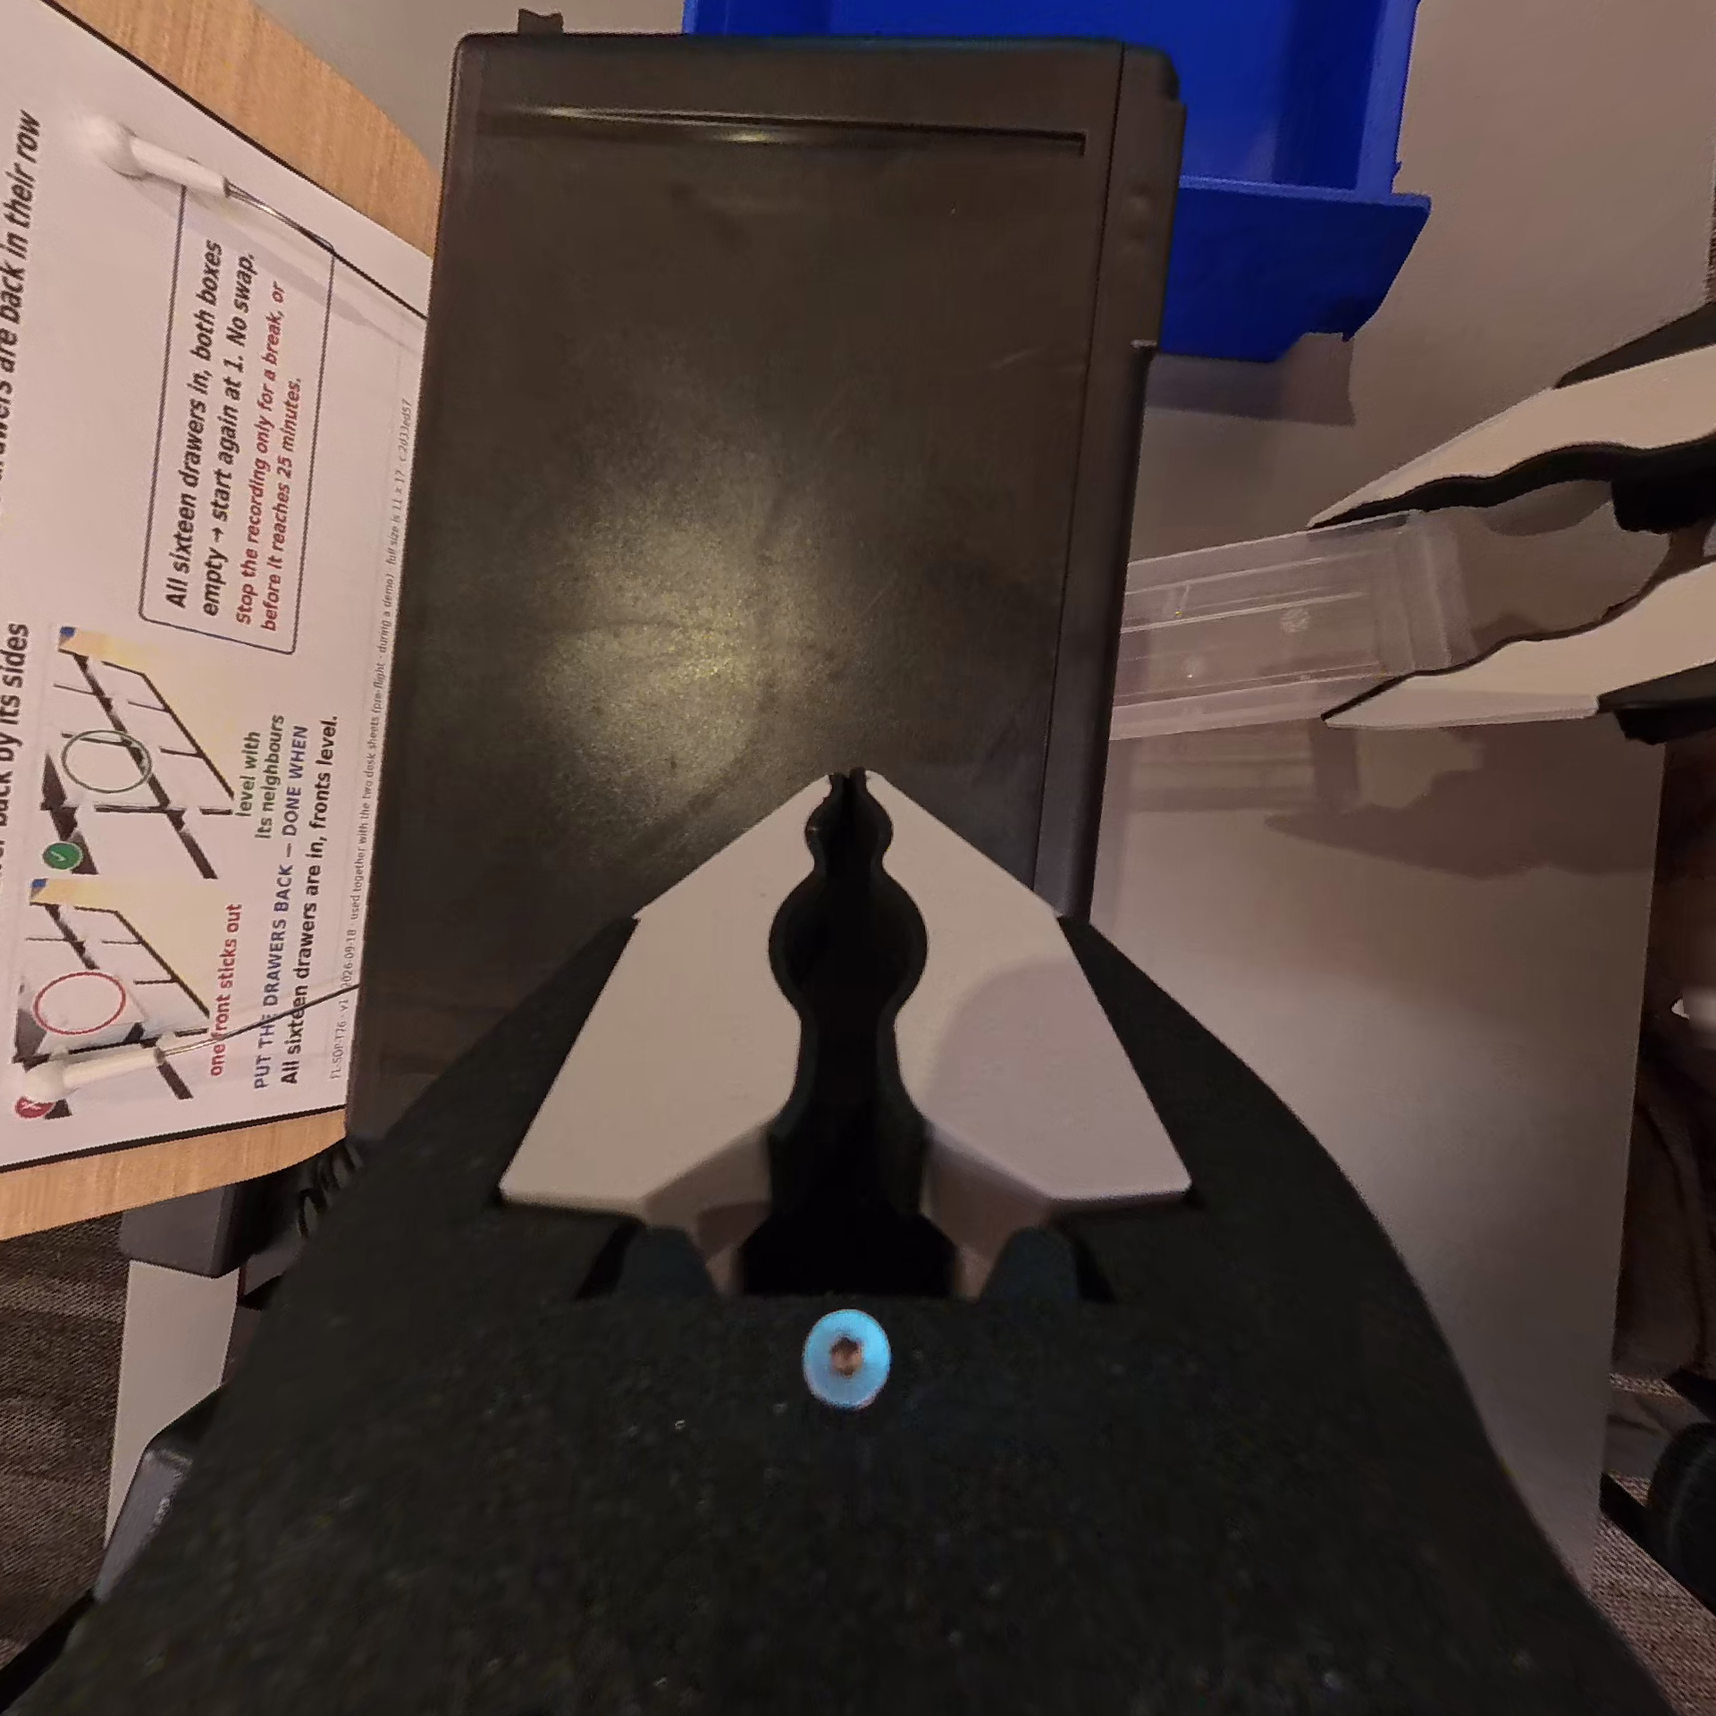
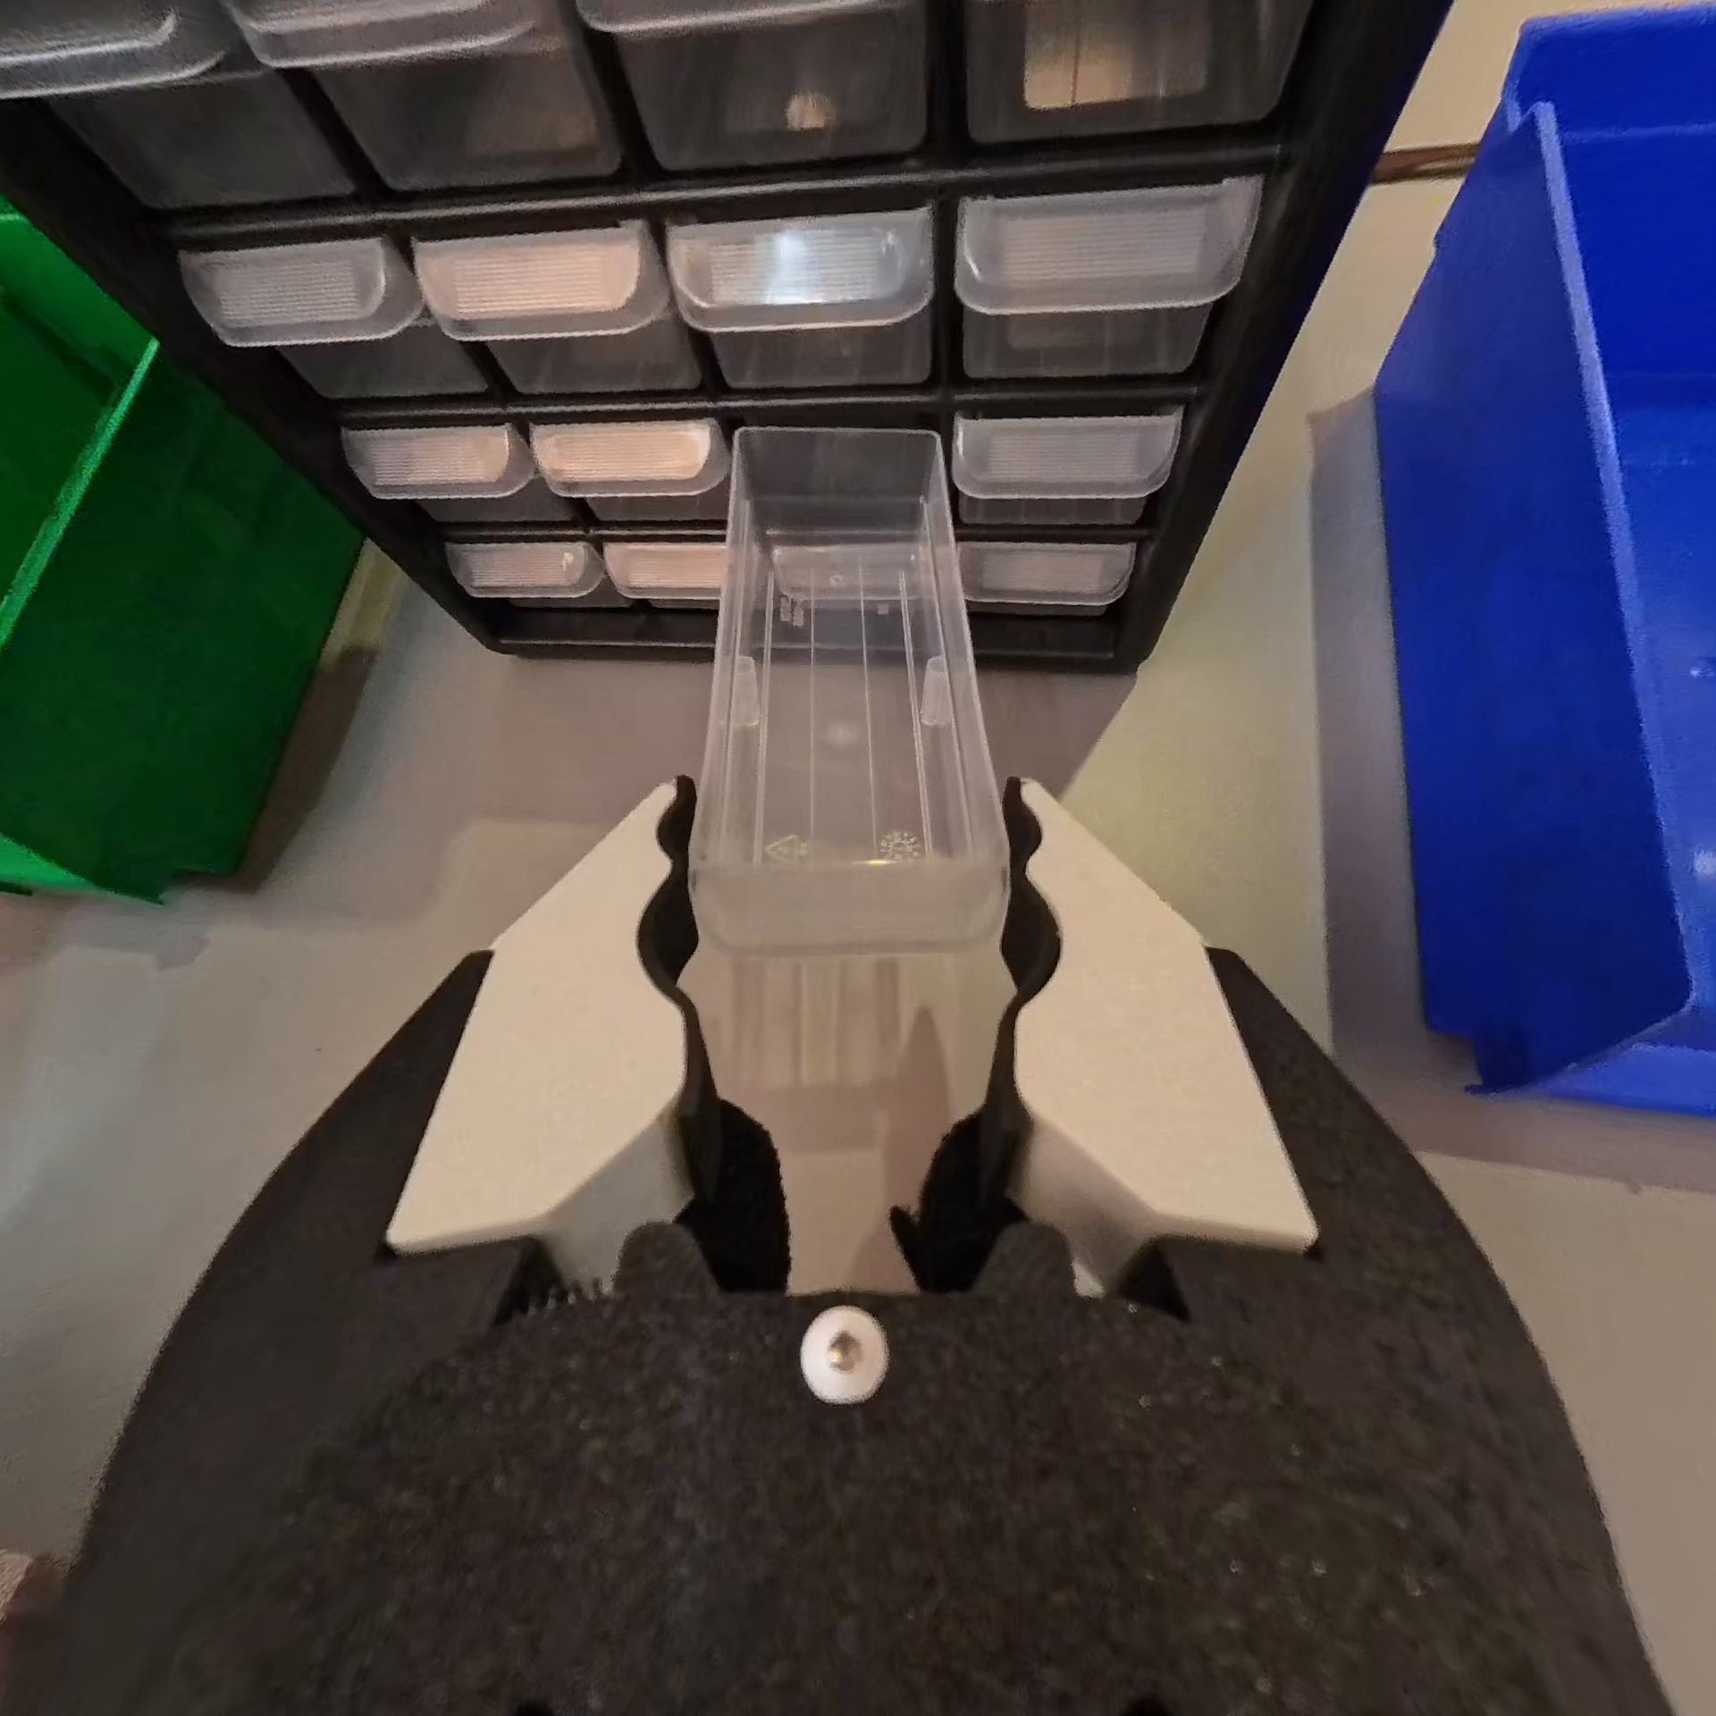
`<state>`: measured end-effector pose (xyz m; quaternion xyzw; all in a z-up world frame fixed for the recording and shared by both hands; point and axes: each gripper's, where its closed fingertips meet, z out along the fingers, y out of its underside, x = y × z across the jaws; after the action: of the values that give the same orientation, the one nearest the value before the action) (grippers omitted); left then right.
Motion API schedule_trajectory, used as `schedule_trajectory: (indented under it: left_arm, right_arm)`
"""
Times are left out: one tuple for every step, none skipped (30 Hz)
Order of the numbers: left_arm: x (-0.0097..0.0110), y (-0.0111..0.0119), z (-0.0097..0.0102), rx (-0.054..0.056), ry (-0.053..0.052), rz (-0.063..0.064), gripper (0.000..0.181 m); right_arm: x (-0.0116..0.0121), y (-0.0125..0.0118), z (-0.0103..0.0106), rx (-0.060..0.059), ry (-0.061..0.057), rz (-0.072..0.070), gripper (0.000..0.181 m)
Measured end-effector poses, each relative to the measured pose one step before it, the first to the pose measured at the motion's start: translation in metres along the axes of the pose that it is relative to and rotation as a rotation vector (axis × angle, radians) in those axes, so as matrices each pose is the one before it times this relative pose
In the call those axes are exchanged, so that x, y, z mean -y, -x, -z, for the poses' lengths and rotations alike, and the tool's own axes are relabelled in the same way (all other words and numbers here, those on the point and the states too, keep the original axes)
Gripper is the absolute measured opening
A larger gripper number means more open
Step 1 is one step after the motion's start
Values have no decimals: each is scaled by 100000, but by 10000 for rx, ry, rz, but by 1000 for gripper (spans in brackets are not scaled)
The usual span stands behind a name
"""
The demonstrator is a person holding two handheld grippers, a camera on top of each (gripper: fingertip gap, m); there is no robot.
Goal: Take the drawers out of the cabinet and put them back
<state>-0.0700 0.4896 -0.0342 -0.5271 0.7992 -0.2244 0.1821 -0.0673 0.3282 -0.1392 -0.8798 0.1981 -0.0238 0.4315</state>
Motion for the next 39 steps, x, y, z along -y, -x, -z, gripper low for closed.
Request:
schedule_trajectory:
  left_arm:
    - [6,3,-3,15,3,-15,0]
    - [-3,-5,1,3,4,-1,0]
    - [3,0,-3,2,6,-3,0]
    - [3,-4,-2,5,2,-10,0]
    - [2,7,-1,9,1,-4,0]
    - [-5,1,-7,12,-1,-10,0]
    - [1,-1,3,13,-7,-10,0]
    - [0,-4,3,5,-11,5,0]
    - [-2,-3,4,-4,-15,12,0]
    - [2,-2,-11,-10,-18,17,0]
    - [0,4,1,-11,-15,19,0]
    - [1,-1,1,-6,-11,11,0]
    - [-3,5,3,0,-8,13,0]
    - [5,0,-4,4,2,12,0]
    - [2,-1,-2,2,4,9,0]
    - [3,-5,8,4,10,7,0]
    - [-8,-2,4,11,11,-2,0]
    - [1,0,-2,11,10,1,0]
    - [0,4,-2,13,8,11,0]
    - [10,-8,-6,11,6,-1,0]
    - [-8,5,6,11,3,-3,0]
    - [7,-1,-4,2,-5,6,0]
    - [-8,-6,-4,-6,-14,11,0]
    - [5,4,0,-5,-21,13,0]
    - [-2,4,4,-14,-21,22,0]
    - [3,-1,2,-5,-20,20,0]
    - [3,0,2,7,-13,3,0]
    - [5,2,-1,11,-4,-11,0]
    - [-5,-4,-7,21,3,-12,0]
    - [2,1,-2,21,13,-8,0]
    - [-6,2,2,27,22,-11,0]
    - [5,4,-5,34,24,-19,0]
    - [-7,4,7,40,17,-22,0]
    - [1,-4,-6,43,4,-27,0]
    - [-9,0,1,29,-10,-17,0]
    - [2,-5,4,8,-17,7,0]
    - [8,11,-4,-9,-23,26,0]
    - [3,-6,0,-28,-30,36,0]
    - [2,6,0,-31,-34,40,0]
  right_arm:
    - [25,58,-32,-21,-113,26,66]
    - [-15,34,-44,-31,-113,40,66]
    - [62,-3,-3,-39,-199,37,66]
    - [99,-1,11,-19,-252,23,66]
    - [36,-30,-13,-4,-239,-7,66]
    - [-26,-49,-53,5,-233,-16,66]
    - [-111,-35,-70,21,-187,-22,66]
    - [43,-37,-24,33,-323,-21,66]
    - [146,27,29,62,-407,-25,66]
    - [29,-73,-30,-22,-343,47,65]
    - [127,71,-41,16,-408,100,65]
    - [115,70,-30,-47,-425,132,65]
    - [-146,17,-74,-144,-152,50,65]
    - [-92,134,-20,-90,-116,108,65]
    - [-219,145,-3,-80,73,213,65]
    - [-369,114,-12,-27,241,222,65]
    - [-379,235,63,132,259,31,65]
    - [-306,204,294,189,198,-148,65]
    - [-337,188,461,205,209,-90,66]
    - [-484,86,593,105,247,5,66]
    - [-563,5,685,32,216,138,66]
    - [-760,-114,734,-31,273,210,65]
    - [-1009,-123,731,8,364,167,66]
    - [-1078,-22,752,116,287,41,66]
    - [-1087,230,672,313,176,-31,66]
    - [-1084,502,591,481,117,-42,66]
    - [-1132,343,484,326,104,-93,66]
    - [-1231,57,353,120,177,-175,66]
    - [-1378,-82,133,58,278,-270,66]
    - [-1563,-66,-60,112,475,-359,66]
    - [-1230,-54,-61,110,363,-369,66]
    - [-548,19,80,101,17,-228,66]
    - [-191,84,234,57,-2,-91,66]
    - [-221,5,156,-33,206,24,66]
    - [-191,-66,94,-99,271,61,66]
    - [-175,-55,86,-94,315,6,66]
    - [-102,-18,78,-73,253,2,66]
    - [-94,-53,74,-126,216,58,66]
    - [-48,57,101,-98,145,92,69]
